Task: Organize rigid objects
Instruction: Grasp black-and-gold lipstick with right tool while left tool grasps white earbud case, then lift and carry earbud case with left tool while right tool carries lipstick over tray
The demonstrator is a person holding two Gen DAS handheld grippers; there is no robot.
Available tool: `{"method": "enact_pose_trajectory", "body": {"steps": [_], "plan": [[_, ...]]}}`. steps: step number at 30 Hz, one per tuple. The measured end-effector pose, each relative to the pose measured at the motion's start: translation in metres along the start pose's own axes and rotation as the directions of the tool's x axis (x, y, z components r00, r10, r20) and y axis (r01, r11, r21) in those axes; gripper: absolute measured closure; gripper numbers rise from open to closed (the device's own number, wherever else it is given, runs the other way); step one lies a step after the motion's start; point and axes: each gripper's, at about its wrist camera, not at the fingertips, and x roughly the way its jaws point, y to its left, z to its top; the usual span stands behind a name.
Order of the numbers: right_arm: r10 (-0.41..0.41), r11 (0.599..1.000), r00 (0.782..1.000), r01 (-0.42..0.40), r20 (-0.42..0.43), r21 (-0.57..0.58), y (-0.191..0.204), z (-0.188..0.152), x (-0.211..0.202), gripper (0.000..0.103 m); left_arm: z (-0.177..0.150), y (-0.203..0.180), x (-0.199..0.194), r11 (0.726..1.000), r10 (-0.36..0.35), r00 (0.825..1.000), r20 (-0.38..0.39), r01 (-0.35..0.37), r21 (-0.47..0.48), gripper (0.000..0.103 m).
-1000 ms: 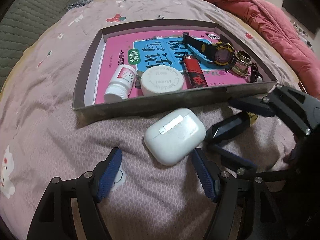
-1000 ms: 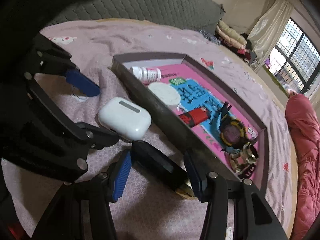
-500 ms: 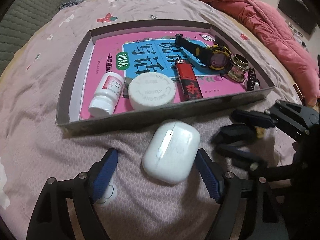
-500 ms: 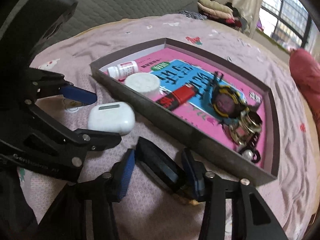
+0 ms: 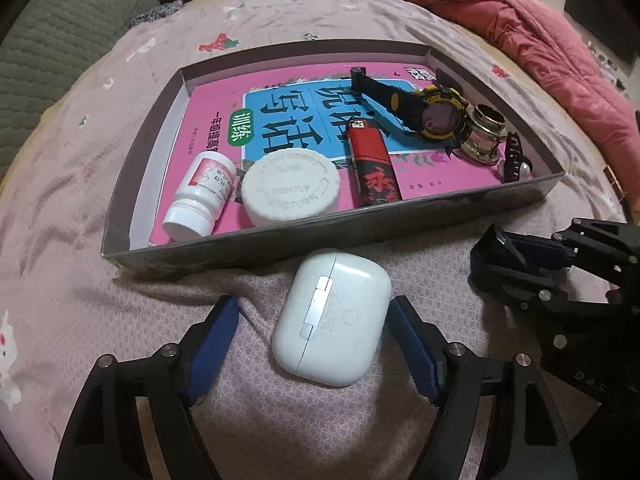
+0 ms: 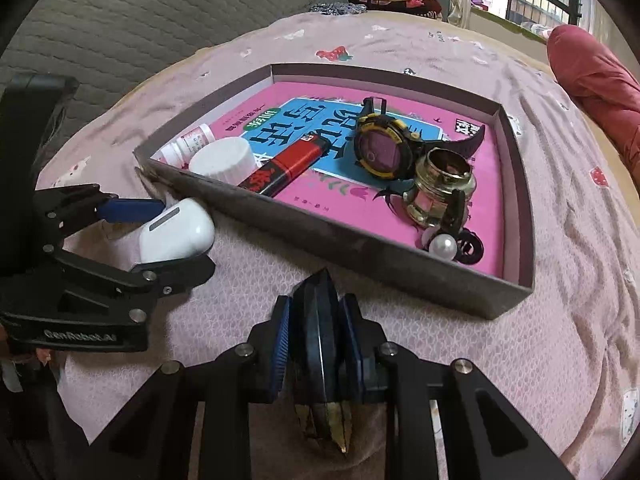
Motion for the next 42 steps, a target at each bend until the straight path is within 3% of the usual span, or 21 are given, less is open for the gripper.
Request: {"method": "enact_pose_trajectory", "body": {"steps": [4,11,17,27,42], "plan": [[-0.012,1.0,1.0,0.012,-0.001,0.001,0.003,-0.003,-0.001,0.077,-0.001,-0.004,-0.002,1.0,-0.023,1.0,0.004,0.023,0.0,0.042],[-0.017,1.0,1.0,0.017,-0.003,0.015,0.002,-0.008,-0.002,0.077,-0.005,-0.005,-0.006,0.999,-0.033,0.999,0.016,0.033,-0.01,0.051],[-0.003,0.998,1.0,0.003,0.003,0.058,-0.002,-0.01,-0.007,0.078,-0.008,-0.001,-0.01,0.997,-0.071,0.997,0.022,0.072,-0.024,0.052],[0.143,0.961,0.987,-0.157,0.081,0.228,-0.029,-0.009,-0.018,0.078,-0.011,0.001,-0.031,0.987,-0.131,0.989,0.061,0.136,-0.085,0.052],[0.153,0.955,0.974,-0.189,0.166,0.229,-0.031,-0.003,-0.036,0.078,-0.005,-0.004,-0.062,0.989,-0.112,0.986,0.12,0.123,-0.087,0.052]]}}
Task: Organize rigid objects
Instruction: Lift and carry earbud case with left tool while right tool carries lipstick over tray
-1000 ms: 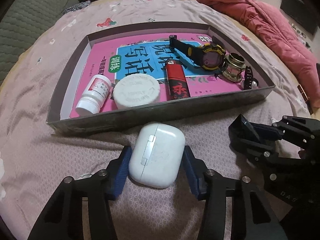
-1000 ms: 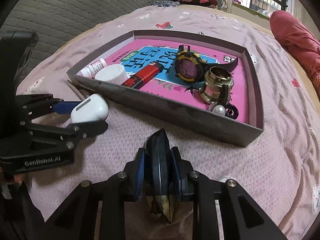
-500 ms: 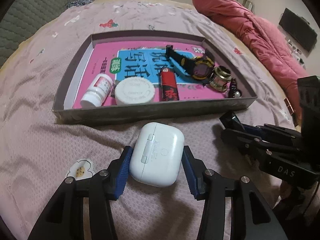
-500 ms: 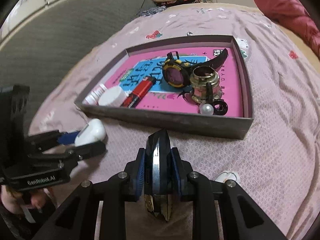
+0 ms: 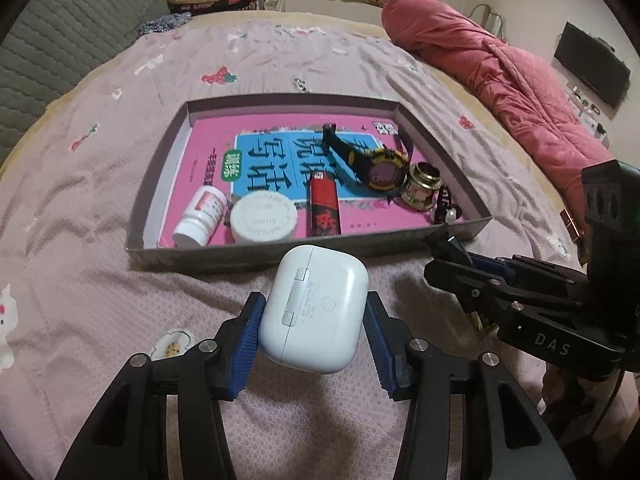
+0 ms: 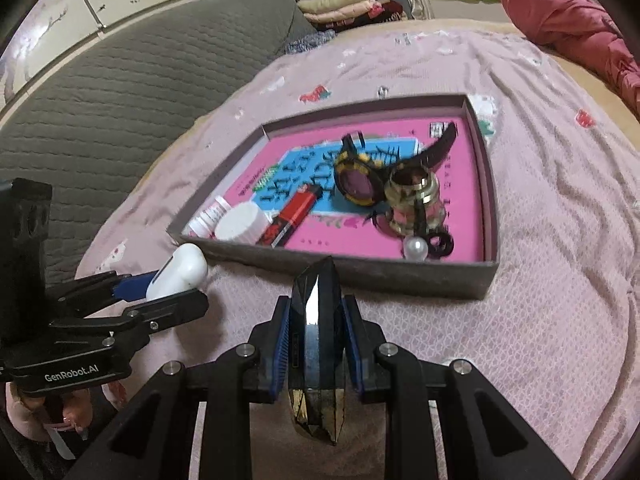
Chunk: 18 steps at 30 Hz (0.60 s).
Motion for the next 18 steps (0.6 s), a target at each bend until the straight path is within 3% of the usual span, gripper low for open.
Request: {"method": "enact_pose_trajectory", "body": {"steps": [18], "plan": [[0.035,0.999,0.998,-0.033,0.06,-0.036,0.015,0.003,-0.02,0.078,0.008,0.005,-0.027,0.999,0.016,0.999,0.05,-0.015,-0.029,0.052]]}}
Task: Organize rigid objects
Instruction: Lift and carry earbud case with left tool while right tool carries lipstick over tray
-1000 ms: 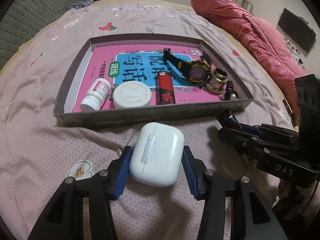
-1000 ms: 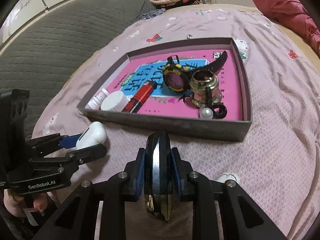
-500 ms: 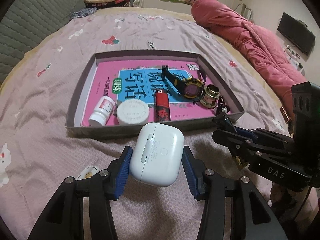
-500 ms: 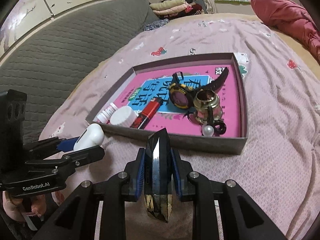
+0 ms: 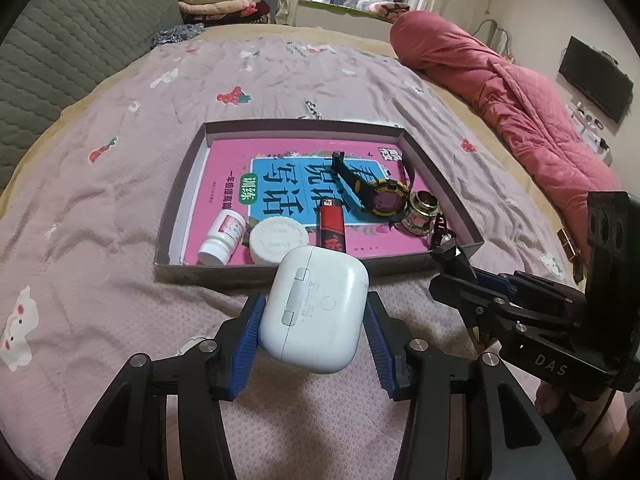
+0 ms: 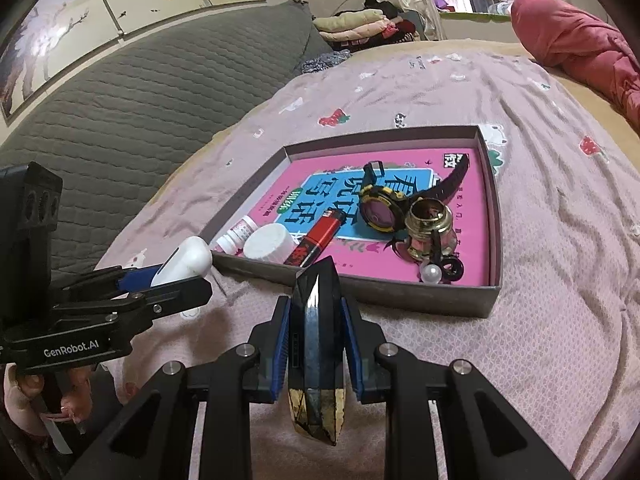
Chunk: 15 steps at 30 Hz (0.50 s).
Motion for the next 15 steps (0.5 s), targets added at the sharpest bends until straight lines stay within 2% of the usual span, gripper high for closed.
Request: {"method": "enact_pose_trajectory", "body": {"steps": [9,15], "plan": [[0.002,1.0,1.0,-0.002,0.019,-0.001,0.003,0.001,-0.004,0.078,0.003,0.006,-0.01,1.0,0.008,1.0,0.023,-0.007,-0.014,0.052],[0.011,1.0,0.996,-0.011,0.09,0.002,0.005,0.008,-0.013,0.078,0.013,0.018,-0.021,0.999,0.025,0.998,0.058,-0.023,-0.035,0.052]]}}
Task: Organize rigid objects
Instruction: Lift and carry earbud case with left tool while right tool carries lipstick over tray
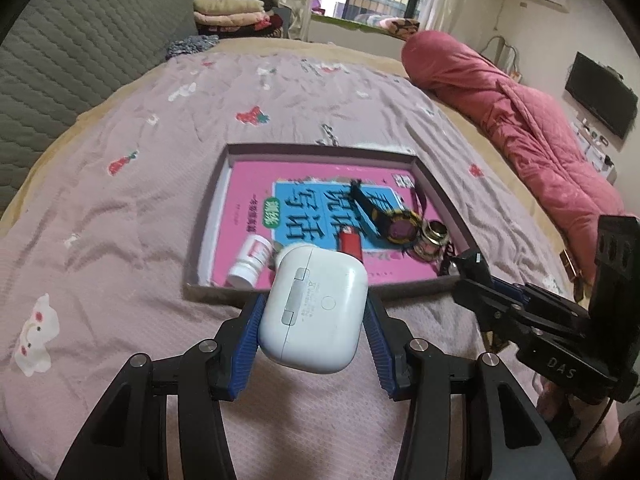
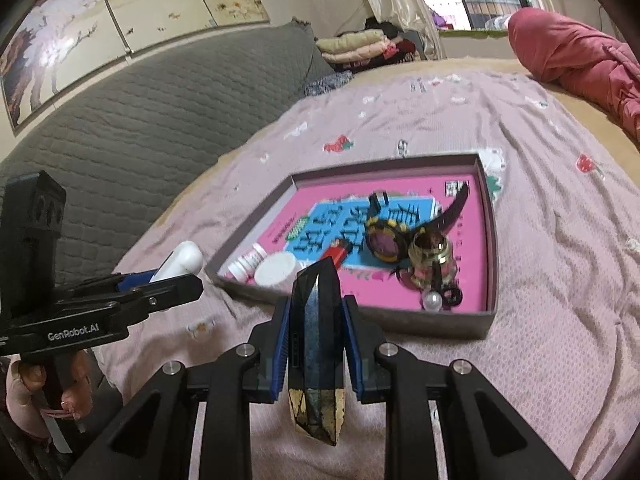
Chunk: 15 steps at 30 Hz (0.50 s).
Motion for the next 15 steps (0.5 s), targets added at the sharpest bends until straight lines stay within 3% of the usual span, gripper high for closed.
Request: {"method": "enact_pose_trajectory", "body": {"steps": [6,15], "plan": [[0.004,1.0,0.999,-0.004,0.043,-0.012,0.006,0.008,-0.003,0.078,0.004,0.009,-0.003,1.0,0.009,1.0,0.017,-0.009,-0.004,0.052],[-0.054,0.998,0.989,0.059,0.136,-0.03,0.006,0.03,0.0,0.078,0.015,0.011,0.004,1.0,0.014,0.999,0.039,-0.014,-0.014,0.052]]}}
